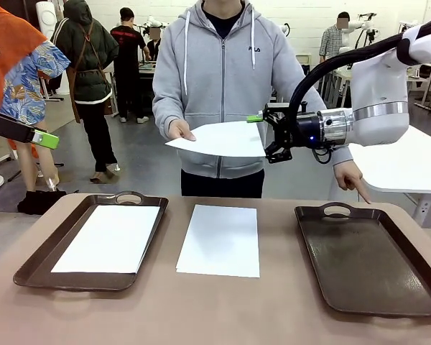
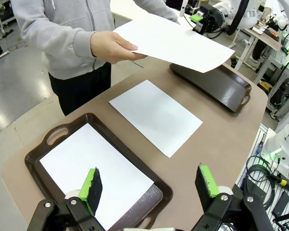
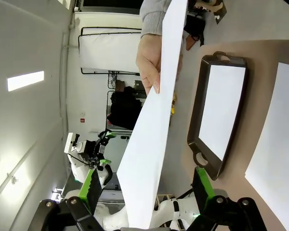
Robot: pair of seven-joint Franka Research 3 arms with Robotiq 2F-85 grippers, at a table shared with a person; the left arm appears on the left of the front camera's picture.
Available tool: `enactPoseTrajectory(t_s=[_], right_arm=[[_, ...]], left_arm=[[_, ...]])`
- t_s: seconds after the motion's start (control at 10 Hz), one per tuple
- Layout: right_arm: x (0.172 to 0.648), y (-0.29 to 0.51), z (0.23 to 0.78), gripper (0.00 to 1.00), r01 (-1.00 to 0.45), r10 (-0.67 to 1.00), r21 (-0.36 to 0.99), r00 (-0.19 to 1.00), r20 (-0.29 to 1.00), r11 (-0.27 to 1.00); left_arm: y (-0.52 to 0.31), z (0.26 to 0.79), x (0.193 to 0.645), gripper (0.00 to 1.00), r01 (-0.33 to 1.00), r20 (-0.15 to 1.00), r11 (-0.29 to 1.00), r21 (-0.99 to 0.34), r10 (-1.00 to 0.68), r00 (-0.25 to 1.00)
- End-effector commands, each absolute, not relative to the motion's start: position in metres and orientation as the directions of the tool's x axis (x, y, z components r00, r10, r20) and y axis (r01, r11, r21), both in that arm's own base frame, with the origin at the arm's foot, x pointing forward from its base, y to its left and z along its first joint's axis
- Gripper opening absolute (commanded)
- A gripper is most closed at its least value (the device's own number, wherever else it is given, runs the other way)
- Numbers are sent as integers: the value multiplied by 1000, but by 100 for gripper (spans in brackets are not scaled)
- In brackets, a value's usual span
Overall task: Sort the A4 documents.
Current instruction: Receive the A4 Paper.
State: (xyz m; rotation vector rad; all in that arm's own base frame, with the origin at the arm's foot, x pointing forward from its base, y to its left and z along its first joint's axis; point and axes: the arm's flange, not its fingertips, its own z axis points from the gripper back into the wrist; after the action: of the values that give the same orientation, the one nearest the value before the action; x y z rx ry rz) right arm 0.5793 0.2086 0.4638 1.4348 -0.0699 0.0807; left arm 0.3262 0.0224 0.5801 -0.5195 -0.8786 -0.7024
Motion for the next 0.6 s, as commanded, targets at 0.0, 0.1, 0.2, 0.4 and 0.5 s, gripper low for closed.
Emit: enactPoseTrajectory(t_s=[0.0, 0.1, 0.2, 0.4, 0.5], right_arm=[[588, 217, 465, 100, -61, -7, 994, 998, 62, 88], [587, 218, 465, 100, -42, -4, 996, 999, 43, 76], [587, 218, 465, 100, -31, -7, 997, 999, 32, 69], [586, 222, 461, 100, -12, -2, 999, 1000, 12, 46], [586, 223, 461, 100, -10, 0, 999, 1000, 10, 44]], left_arm=[[22, 580, 327, 100, 741, 832, 660, -126, -337, 441], [22, 580, 327, 100, 741, 832, 660, -126, -337, 441], [22, 580, 327, 100, 741, 832, 660, -126, -337, 441], [22, 580, 327, 100, 741, 832, 660, -126, -337, 441], [22, 580, 327, 100, 741, 832, 660, -126, -337, 441]])
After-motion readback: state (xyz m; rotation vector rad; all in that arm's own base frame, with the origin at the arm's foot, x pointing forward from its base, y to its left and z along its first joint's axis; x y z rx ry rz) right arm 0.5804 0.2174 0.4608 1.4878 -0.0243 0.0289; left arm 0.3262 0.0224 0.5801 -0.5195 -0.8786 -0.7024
